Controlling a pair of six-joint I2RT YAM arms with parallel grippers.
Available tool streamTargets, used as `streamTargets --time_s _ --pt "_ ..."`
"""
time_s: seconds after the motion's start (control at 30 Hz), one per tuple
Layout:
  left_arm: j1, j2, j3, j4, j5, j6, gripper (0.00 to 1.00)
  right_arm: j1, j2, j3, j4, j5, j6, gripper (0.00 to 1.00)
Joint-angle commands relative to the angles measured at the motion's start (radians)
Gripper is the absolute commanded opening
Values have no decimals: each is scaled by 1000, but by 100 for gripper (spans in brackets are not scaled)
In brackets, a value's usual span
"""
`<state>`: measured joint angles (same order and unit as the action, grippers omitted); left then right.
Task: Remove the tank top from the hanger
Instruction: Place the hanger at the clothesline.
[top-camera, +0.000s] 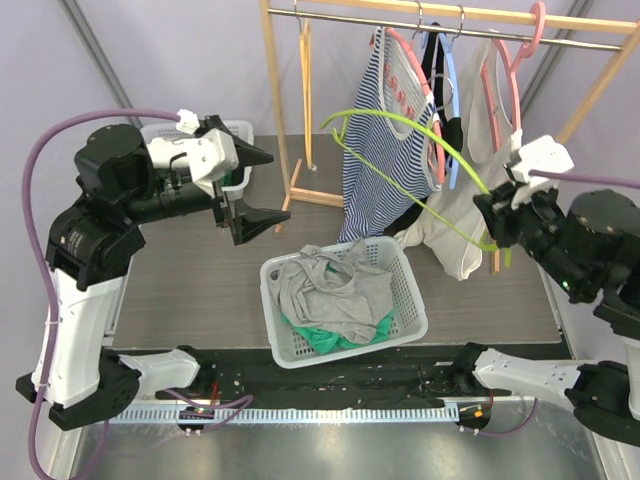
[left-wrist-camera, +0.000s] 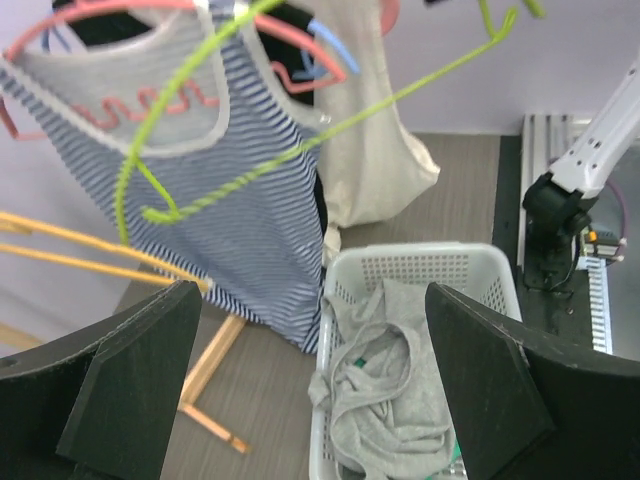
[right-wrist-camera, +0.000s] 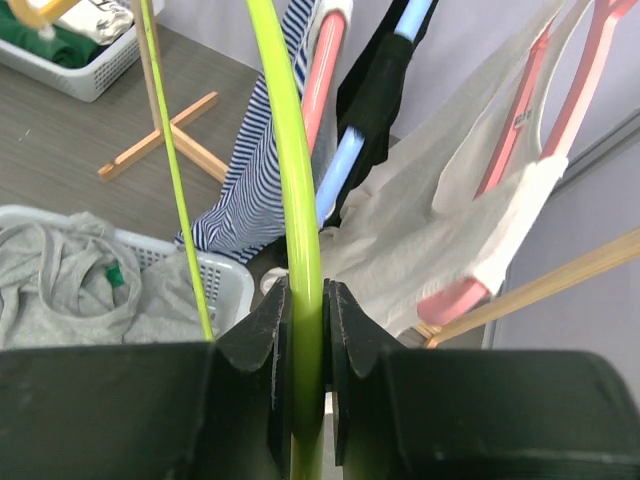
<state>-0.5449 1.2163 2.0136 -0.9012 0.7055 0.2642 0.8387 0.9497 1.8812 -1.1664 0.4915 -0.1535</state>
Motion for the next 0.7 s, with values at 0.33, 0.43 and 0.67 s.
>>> streamTargets --time_s 0.33,0.43,0.67 --pt "-1 -175 -404 39 -281 -17 100 63 379 389 83 329 63 1" --pt "-1 -181 -397 38 -293 -16 100 155 449 430 100 494 25 1" --pt "-3 -187 -398 31 -296 -10 100 304 546 405 322 751 -177 1"
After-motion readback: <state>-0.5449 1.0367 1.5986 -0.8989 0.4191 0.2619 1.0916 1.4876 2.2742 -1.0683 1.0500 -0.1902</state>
